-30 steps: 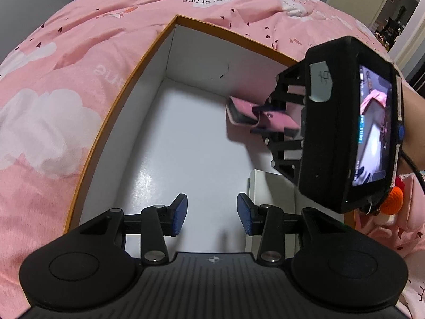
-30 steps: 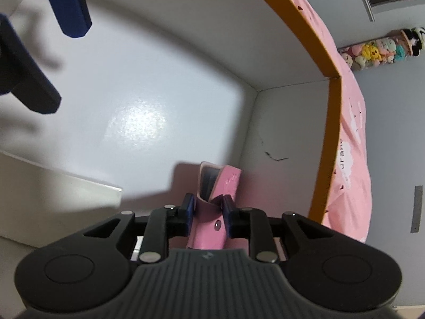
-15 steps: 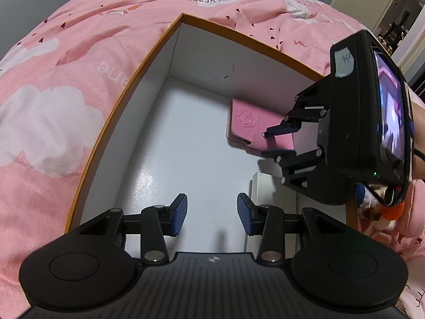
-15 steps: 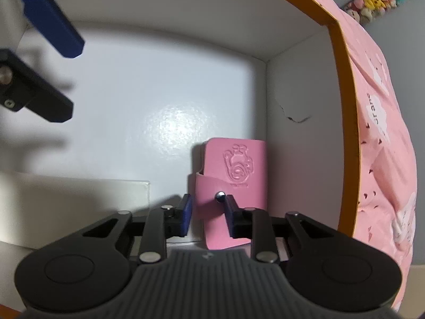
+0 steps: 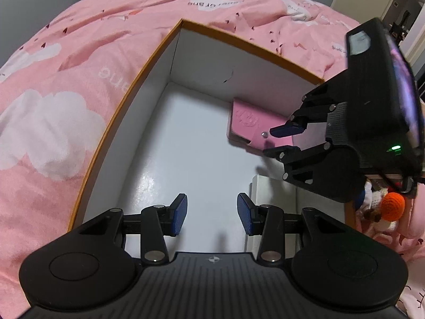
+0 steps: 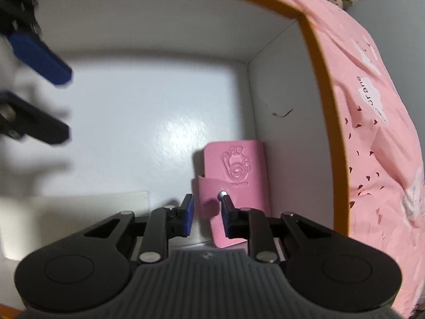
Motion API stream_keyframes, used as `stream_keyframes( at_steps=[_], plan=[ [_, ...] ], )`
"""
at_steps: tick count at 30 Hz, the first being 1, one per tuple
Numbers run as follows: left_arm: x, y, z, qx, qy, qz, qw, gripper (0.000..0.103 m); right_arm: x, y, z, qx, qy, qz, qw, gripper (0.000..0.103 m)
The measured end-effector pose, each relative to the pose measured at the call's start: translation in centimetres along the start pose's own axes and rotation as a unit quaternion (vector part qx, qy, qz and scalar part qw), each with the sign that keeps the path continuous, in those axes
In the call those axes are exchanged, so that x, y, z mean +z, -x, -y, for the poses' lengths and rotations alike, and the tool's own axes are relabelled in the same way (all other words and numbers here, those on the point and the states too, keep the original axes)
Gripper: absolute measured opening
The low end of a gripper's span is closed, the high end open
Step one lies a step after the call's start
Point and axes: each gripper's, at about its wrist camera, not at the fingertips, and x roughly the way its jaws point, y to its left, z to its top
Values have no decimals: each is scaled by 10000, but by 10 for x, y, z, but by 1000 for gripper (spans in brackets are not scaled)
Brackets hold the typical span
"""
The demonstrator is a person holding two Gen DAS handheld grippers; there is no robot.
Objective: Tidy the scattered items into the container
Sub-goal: 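Open the right gripper to release the pink case and withdraw, then move both grippers back to the pile of items beside the box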
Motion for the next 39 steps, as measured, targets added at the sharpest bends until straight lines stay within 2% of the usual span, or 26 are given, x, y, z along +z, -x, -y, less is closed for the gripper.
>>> stream_keyframes(
  at_steps=[2, 4, 8, 10, 12, 14, 16, 20, 21, 24, 26, 30, 34, 39],
  plan=[
    [-1, 4, 2, -11, -22, 81, 10000, 49, -4, 17, 1, -12, -127, 230, 9997, 26],
    [-1, 8, 4, -45, -20, 181, 9998, 49, -8, 34, 2, -66, -323, 472, 9983, 35],
    [-3, 15, 8, -87, 21, 383, 9992, 49, -38, 60, 3, 11, -1082, 956, 9895, 37],
    [-4, 18, 9, -132, 54, 504, 9986, 49, -57, 71, 1, 43, -1603, 1259, 9790, 38],
    [-5, 22, 12, -129, 23, 622, 9980, 49, -49, 80, -10, -54, -2082, 1494, 9666, 39],
    [-5, 24, 16, -117, -15, 705, 9974, 49, -26, 86, -11, -116, -2485, 1658, 9543, 39],
    [-6, 27, 19, -152, -46, 779, 9968, 49, -28, 71, -17, -124, -2869, 1793, 9410, 41],
    [-7, 34, 27, -150, -139, 967, 9951, 50, -52, 77, -30, -229, -3286, 2055, 9216, 46],
    [-8, 36, 30, -120, -173, 1015, 9946, 50, -57, 83, -34, -305, -3340, 2101, 9184, 49],
    [-9, 41, 35, -47, -191, 1133, 9934, 50, -69, 98, -42, -380, -3586, 2298, 9040, 68],
    [-9, 43, 38, -47, -172, 1157, 9931, 50, -73, 107, -46, -455, -3766, 2427, 8928, 69],
    [-11, 49, 44, -249, -254, 1185, 9923, 50, -87, 123, -56, -701, -3910, 2584, 8806, 65],
    [-15, 58, 58, -412, -571, 1390, 9878, 50, -103, 137, -67, -884, -4131, 2825, 8612, 64],
    [-18, 68, 74, -519, -842, 1620, 9818, 50, -128, 153, -75, -1033, -4376, 2948, 8432, 64]
  ],
)
